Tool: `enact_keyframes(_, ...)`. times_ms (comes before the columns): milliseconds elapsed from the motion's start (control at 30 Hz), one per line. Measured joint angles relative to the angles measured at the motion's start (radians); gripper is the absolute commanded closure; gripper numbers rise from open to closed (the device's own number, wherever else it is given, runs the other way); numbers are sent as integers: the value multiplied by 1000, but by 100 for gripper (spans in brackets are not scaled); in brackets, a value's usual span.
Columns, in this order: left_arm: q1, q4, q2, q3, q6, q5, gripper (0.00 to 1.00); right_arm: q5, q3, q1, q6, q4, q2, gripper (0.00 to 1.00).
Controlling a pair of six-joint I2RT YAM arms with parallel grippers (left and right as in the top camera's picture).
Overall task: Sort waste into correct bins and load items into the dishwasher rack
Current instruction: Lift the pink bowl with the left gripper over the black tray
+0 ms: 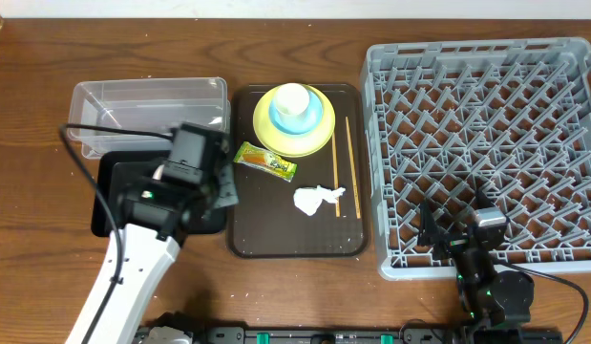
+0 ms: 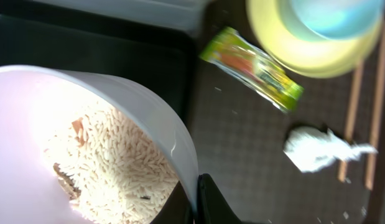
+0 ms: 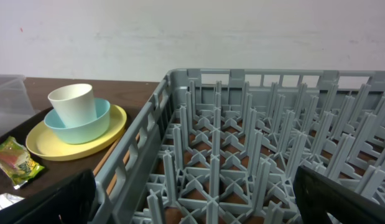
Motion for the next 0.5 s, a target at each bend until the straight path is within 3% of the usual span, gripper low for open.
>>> enact_keyframes(233, 187, -2, 0, 0, 45, 33, 94, 0, 0, 0, 0, 0, 0, 1)
enact_keyframes(500, 402, -1, 5, 0, 109, 182, 94, 0, 0, 0, 0, 0, 0, 1)
